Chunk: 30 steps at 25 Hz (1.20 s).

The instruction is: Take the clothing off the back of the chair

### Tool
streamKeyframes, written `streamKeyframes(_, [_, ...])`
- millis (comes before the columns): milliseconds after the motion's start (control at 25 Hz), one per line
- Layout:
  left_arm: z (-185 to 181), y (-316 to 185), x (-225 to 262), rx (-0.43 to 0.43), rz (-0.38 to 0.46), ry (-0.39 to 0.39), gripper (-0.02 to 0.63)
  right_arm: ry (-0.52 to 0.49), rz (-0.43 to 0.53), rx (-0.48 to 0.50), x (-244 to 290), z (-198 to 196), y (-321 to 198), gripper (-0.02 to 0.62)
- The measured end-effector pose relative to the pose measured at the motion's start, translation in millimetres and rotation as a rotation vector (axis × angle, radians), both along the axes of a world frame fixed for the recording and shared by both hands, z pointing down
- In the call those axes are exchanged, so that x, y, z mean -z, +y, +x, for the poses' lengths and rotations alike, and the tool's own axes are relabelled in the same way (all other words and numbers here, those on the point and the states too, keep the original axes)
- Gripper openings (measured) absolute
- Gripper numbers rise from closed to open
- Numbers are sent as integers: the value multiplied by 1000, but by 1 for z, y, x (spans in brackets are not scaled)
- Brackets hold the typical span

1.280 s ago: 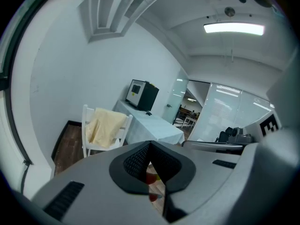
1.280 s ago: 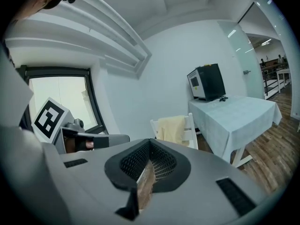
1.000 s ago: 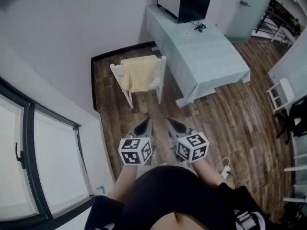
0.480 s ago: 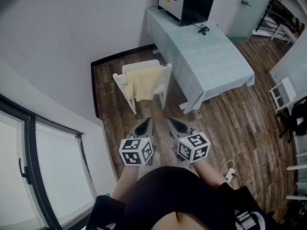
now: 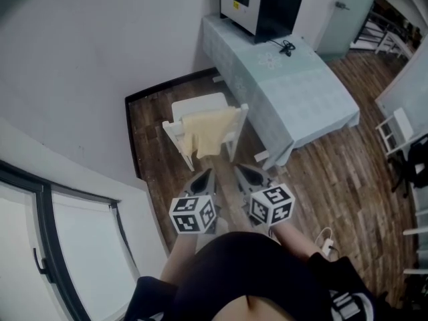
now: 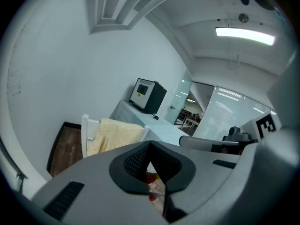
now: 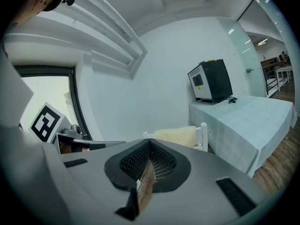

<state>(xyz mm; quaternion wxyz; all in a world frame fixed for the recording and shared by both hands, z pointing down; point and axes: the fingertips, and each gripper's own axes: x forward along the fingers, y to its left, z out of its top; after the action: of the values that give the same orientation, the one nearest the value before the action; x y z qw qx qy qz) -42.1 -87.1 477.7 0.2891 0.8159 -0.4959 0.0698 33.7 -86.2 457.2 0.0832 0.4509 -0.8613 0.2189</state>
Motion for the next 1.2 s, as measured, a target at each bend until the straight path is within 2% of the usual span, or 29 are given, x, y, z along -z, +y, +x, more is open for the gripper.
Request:
streamKeyframes(320, [-24,-53,2,-16,-6,-12,-5,-10,-6,-40,6,-19,-56,12])
streamKeyframes(800, [-60,-118,-7,-37,-3,-17,-5,3,-2,-74,0,-51,-114,12])
streamKeyframes(1200, [-79,-151,-16,-57,-8,-10,-5,22,1,-123,-6,-59,-145,12])
